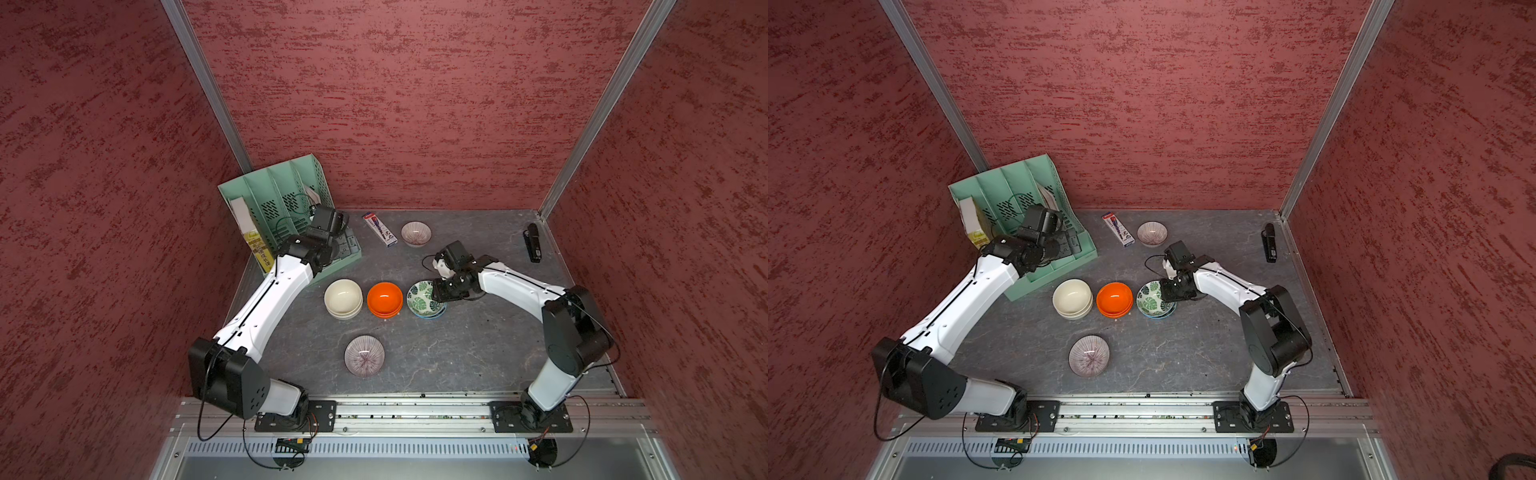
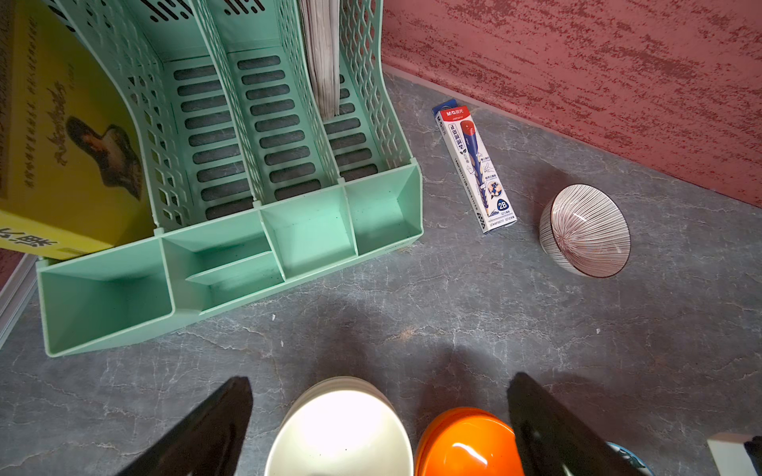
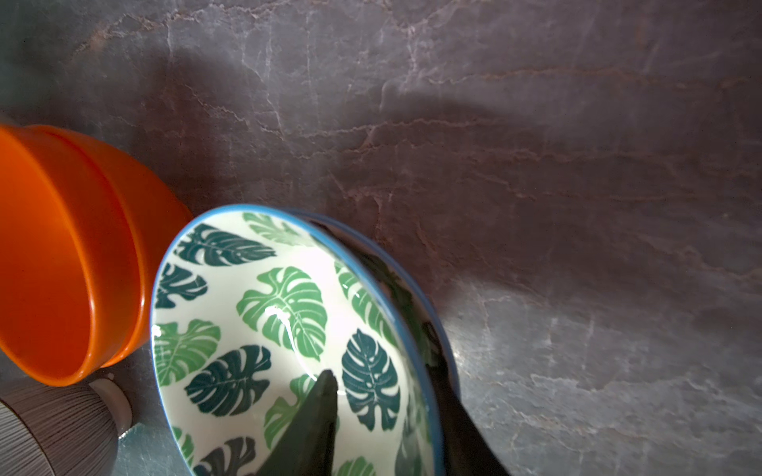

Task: Stack the bowls
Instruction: Place the bowl on the bowl.

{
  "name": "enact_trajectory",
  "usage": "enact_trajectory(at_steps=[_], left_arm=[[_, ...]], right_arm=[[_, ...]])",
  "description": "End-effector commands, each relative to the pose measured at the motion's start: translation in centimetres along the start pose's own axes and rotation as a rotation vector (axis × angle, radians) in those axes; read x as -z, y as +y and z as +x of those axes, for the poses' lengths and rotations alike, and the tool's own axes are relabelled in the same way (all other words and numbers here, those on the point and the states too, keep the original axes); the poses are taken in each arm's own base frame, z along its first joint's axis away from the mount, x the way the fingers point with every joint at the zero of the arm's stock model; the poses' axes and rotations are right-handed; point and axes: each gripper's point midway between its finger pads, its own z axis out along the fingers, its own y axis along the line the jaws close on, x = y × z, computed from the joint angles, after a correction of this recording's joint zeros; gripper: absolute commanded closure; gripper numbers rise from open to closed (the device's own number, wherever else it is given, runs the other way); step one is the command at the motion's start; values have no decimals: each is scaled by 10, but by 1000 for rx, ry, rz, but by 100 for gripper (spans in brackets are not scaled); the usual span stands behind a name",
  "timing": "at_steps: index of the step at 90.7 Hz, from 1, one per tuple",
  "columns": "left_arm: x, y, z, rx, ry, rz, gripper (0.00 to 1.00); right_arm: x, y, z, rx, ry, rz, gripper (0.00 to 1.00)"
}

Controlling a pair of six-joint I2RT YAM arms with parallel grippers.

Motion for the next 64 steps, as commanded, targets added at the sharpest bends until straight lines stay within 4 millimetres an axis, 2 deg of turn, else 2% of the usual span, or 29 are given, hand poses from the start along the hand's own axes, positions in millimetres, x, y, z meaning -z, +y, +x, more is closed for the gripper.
enact_trajectory(at_steps=[1, 18, 27, 64], left_arm=[[9, 1, -13, 3, -45, 3, 0], [7, -1, -12, 7, -42, 8, 0], [7, -2, -11, 4, -40, 11, 0], [14, 1, -12, 3, -50, 6, 0]], right_arm=[[26, 0, -12, 16, -77, 42, 58], [47, 0, -15, 18, -126, 51, 55], [49, -2, -14, 26, -131, 62, 55], [17, -15, -11, 18, -93, 80, 78]])
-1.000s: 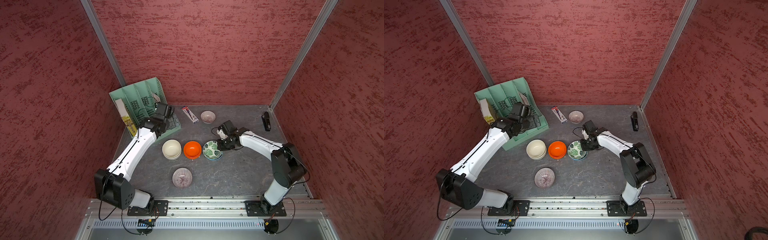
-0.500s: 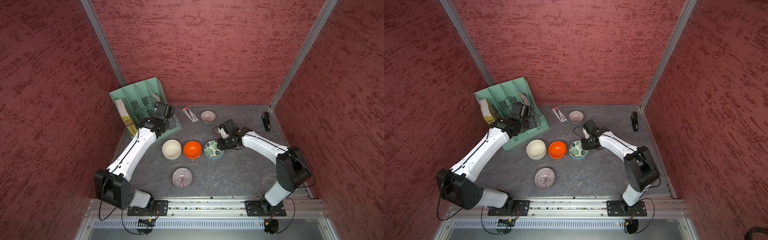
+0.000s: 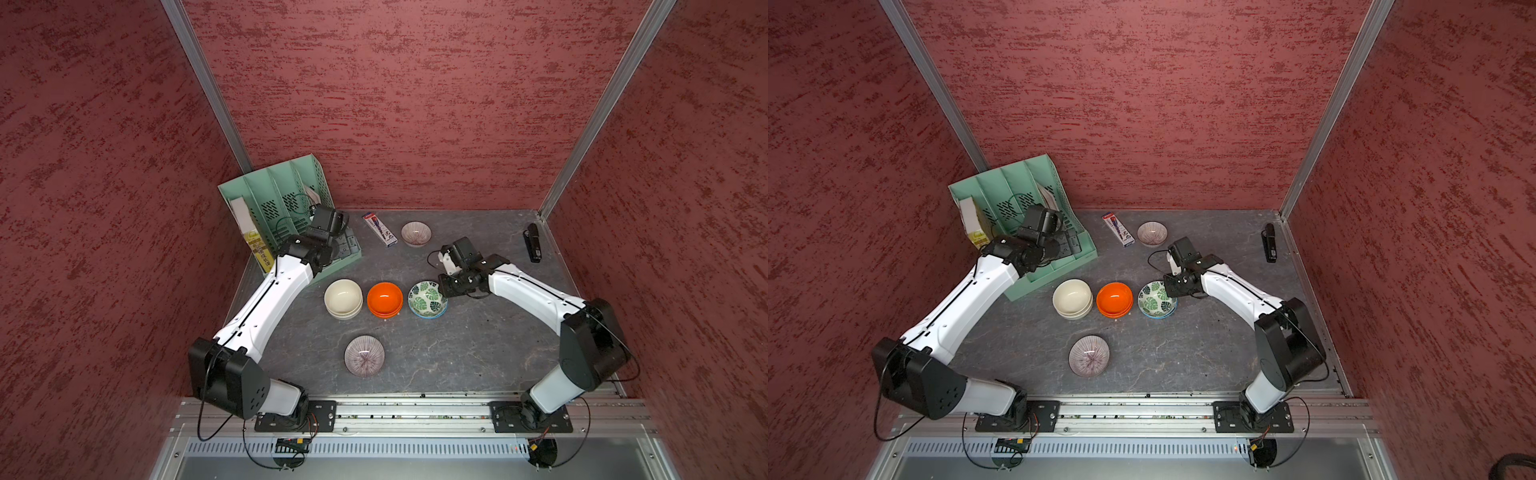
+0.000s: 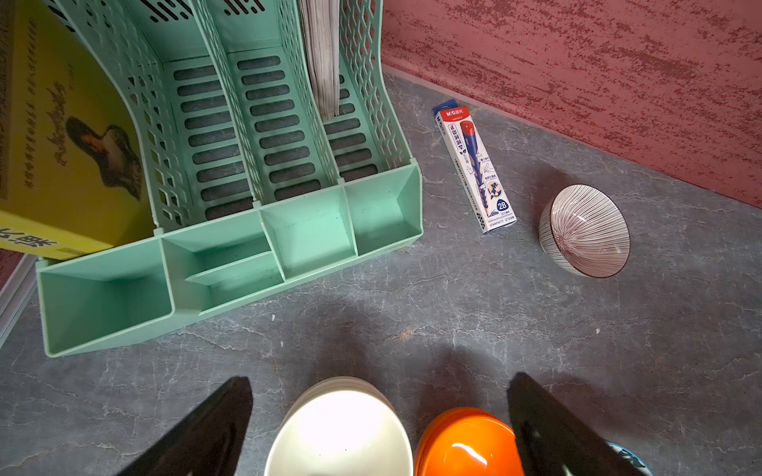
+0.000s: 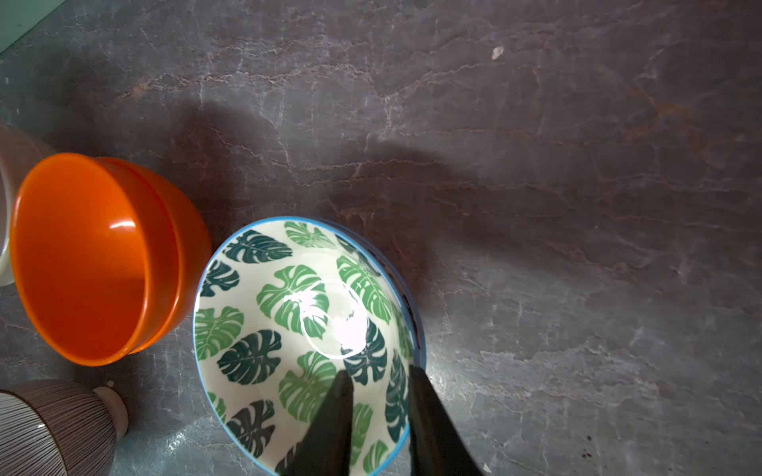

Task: Stack the bowls
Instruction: Place the bowl on the bowl.

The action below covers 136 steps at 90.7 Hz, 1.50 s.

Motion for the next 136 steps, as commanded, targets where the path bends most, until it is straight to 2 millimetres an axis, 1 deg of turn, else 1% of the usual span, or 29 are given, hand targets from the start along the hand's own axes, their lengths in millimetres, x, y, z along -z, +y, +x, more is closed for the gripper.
enact_trajectory(at_steps=[1, 17, 33, 39, 48, 52, 57, 62, 68, 74, 84, 94, 98, 107, 122, 131, 136], left_arm=[[14, 1, -11, 2, -50, 6, 0], [15, 3, -11, 3, -53, 3, 0], [16, 3, -12, 5, -55, 2, 0], [16, 3, -12, 3, -54, 1, 0], [15, 1, -12, 0, -53, 8, 0], [13, -2, -10, -14, -45, 18, 0], [12, -11, -7, -42, -33, 45, 0], [12, -29, -3, -102, -27, 113, 0], [13, -56, 9, -177, -11, 205, 1], [13, -72, 19, -241, 12, 248, 2], [4, -84, 35, -297, 67, 272, 2], [-1, -96, 47, -326, 102, 307, 3], [-2, -97, 48, -328, 104, 297, 3], [-2, -91, 43, -304, 85, 266, 2], [4, -74, 24, -228, 50, 254, 1], [7, -67, 18, -213, 34, 238, 0], [7, -64, 16, -201, 29, 226, 0]], right_arm=[[-11, -9, 1, -3, -2, 29, 78], [-17, -14, 2, -11, -6, 38, 81], [-11, -15, -1, -17, -31, 39, 81], [-7, -15, -4, -19, -46, 40, 79], [2, -11, -12, -8, -83, 31, 71], [6, -8, -17, 8, -103, 20, 70], [9, -2, -24, 34, -123, 3, 69], [9, 3, -28, 66, -123, -1, 67], [6, 3, -30, 82, -108, 13, 66], [2, 0, -30, 90, -92, 26, 68], [-7, -2, -28, 94, -73, 30, 71], [-16, -3, -29, 93, -64, 32, 71], [-18, -3, -31, 94, -63, 34, 71], [-16, -3, -36, 90, -82, 42, 71], [1, 2, -50, 91, -134, 34, 68], [9, 6, -60, 98, -158, 26, 64], [14, 9, -70, 100, -183, 22, 58]])
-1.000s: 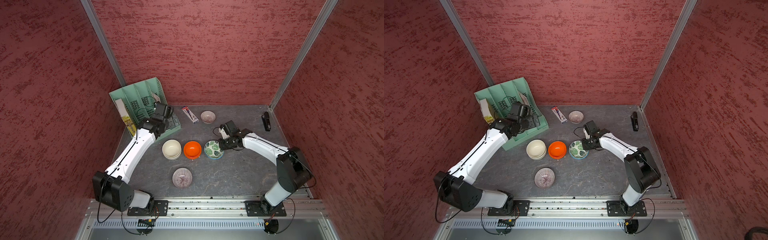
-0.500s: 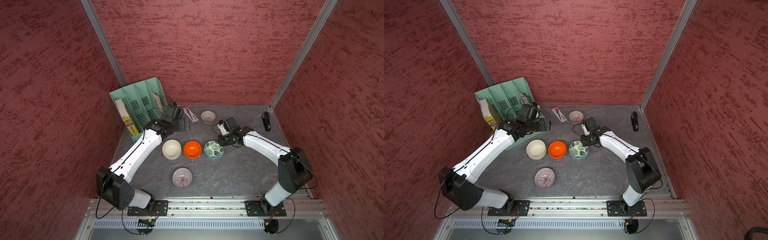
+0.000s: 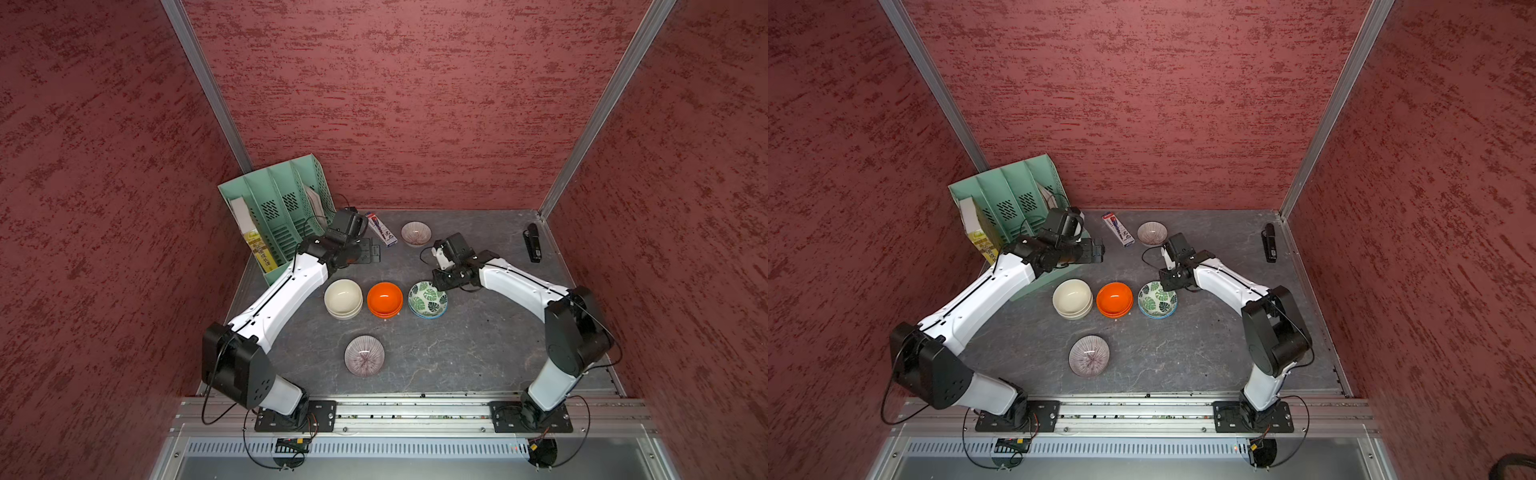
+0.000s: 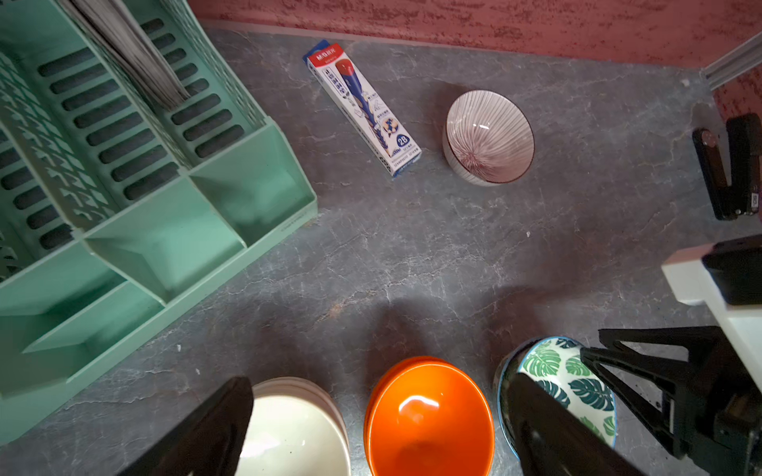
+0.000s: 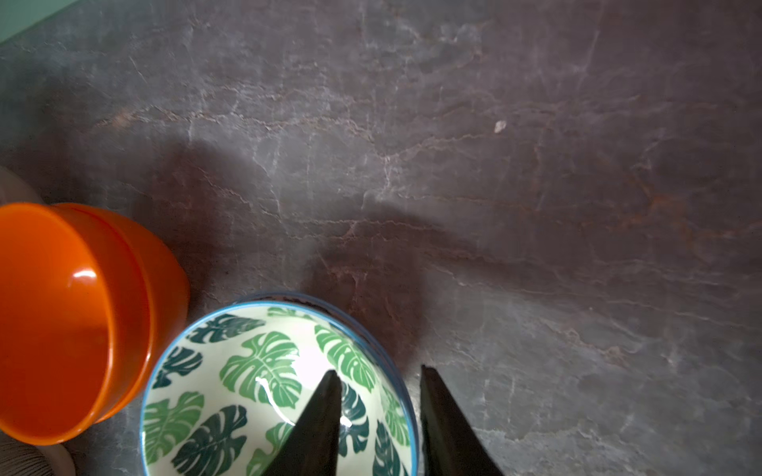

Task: Stack the bowls
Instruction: Place the bowl on the bowl, then pick up the bowl from the center of the board.

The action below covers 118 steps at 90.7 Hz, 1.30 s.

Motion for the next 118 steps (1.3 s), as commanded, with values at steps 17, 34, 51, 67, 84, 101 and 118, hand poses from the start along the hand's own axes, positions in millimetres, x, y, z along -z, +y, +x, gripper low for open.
enact_trajectory(at_steps=[17, 34, 51, 67, 84, 101, 118], left_arm=[[16, 16, -16, 69, -66, -43, 0], [18, 29, -17, 95, -71, -91, 0], [23, 38, -21, 113, -87, -105, 0], [25, 45, -23, 132, -94, -111, 0], [24, 52, -24, 144, -95, -115, 0], [19, 55, -25, 150, -90, -114, 0], [14, 58, -24, 158, -86, -114, 0]], right_arm=[[5, -11, -76, -102, -145, 104, 48], [1, -25, -125, -281, -272, 130, 43], [-13, -53, -153, -424, -307, 192, 43], [-42, -75, -159, -510, -273, 186, 43], [-66, -82, -162, -518, -256, 165, 43], [-82, -78, -167, -503, -257, 136, 44], [-80, -80, -167, -506, -276, 134, 44]])
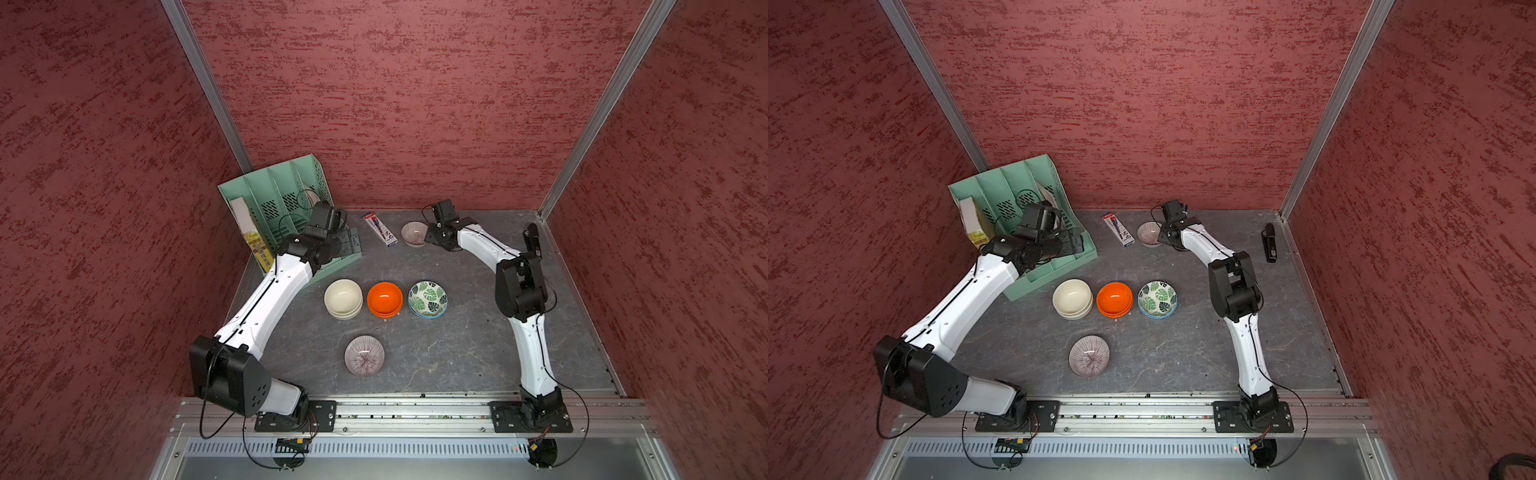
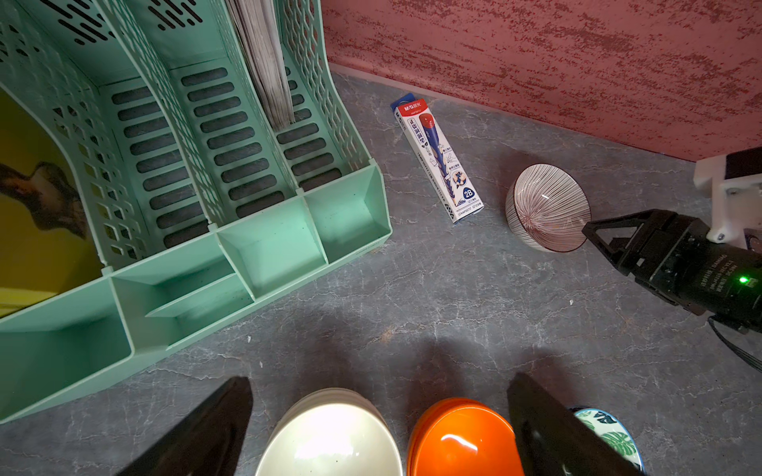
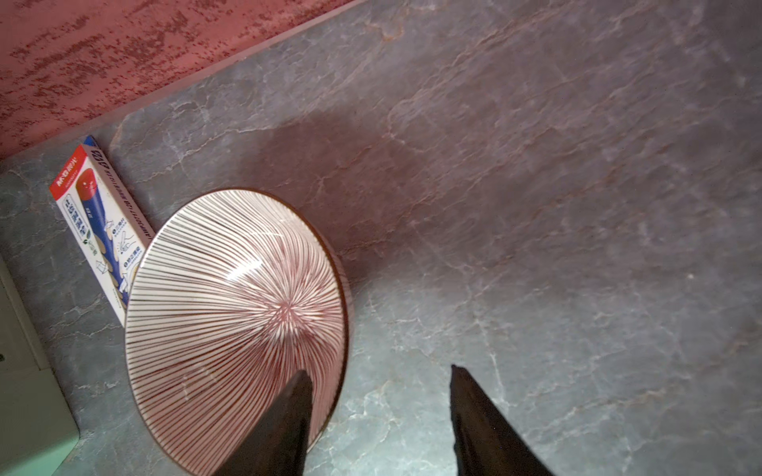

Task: Stack the bowls
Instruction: Pick up the bowl from the center of the board.

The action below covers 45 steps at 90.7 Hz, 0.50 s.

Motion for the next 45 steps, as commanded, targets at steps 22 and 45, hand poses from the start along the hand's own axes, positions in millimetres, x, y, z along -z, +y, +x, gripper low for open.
enact_trajectory(at_steps=[22, 45], left_arm=[[-10, 0, 0, 19, 3, 18, 0], [-6, 4, -2, 19, -6, 13, 0]], right_arm=[[-9, 17, -3, -13, 0, -66, 45], [-20, 21, -8, -41, -22, -92, 60]])
